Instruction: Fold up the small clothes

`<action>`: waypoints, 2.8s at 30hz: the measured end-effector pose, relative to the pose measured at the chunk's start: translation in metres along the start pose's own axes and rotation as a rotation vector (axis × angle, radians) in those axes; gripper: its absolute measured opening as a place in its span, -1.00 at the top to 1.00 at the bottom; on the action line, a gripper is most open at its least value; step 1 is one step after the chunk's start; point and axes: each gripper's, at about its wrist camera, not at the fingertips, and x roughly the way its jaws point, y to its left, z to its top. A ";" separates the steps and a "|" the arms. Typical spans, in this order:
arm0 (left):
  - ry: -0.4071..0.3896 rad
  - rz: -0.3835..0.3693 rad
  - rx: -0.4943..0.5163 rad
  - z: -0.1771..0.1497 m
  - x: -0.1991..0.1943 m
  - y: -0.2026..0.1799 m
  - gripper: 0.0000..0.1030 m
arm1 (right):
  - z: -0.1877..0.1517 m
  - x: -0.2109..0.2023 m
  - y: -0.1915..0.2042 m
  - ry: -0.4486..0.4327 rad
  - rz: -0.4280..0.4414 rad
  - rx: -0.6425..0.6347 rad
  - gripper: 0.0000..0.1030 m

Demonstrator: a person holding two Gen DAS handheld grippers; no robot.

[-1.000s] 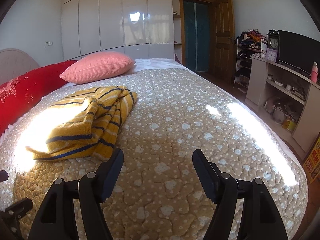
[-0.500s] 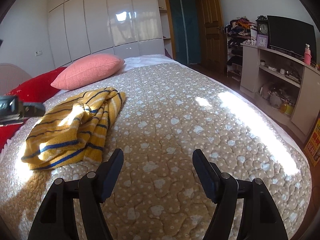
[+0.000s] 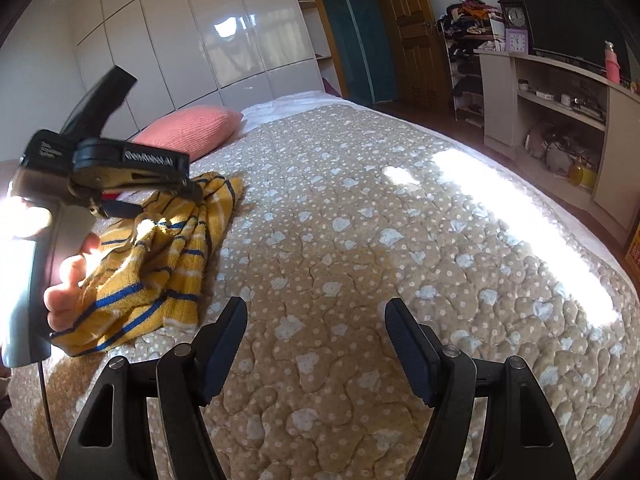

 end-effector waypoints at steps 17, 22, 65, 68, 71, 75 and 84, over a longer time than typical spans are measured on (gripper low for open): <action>0.053 -0.022 -0.053 0.020 0.023 0.016 -0.87 | 0.001 0.012 -0.006 0.041 0.032 0.030 -0.55; 0.020 0.037 -0.150 0.005 0.001 0.064 -0.87 | 0.001 0.013 -0.003 0.043 0.026 0.013 -0.59; -0.463 0.229 -0.228 -0.292 -0.301 0.109 -1.00 | -0.044 -0.127 0.120 -0.013 -0.009 -0.334 -0.76; -0.422 0.203 -0.233 -0.299 -0.292 0.108 -1.00 | -0.043 -0.128 0.115 0.032 -0.016 -0.282 -0.76; -0.394 0.179 -0.245 -0.303 -0.287 0.108 -1.00 | -0.042 -0.135 0.113 0.037 -0.030 -0.277 -0.76; -0.372 0.148 -0.270 -0.305 -0.285 0.110 -1.00 | -0.045 -0.147 0.121 0.015 -0.040 -0.317 -0.76; -0.319 0.181 -0.270 -0.309 -0.274 0.113 -1.00 | -0.056 -0.143 0.146 0.036 -0.006 -0.386 -0.76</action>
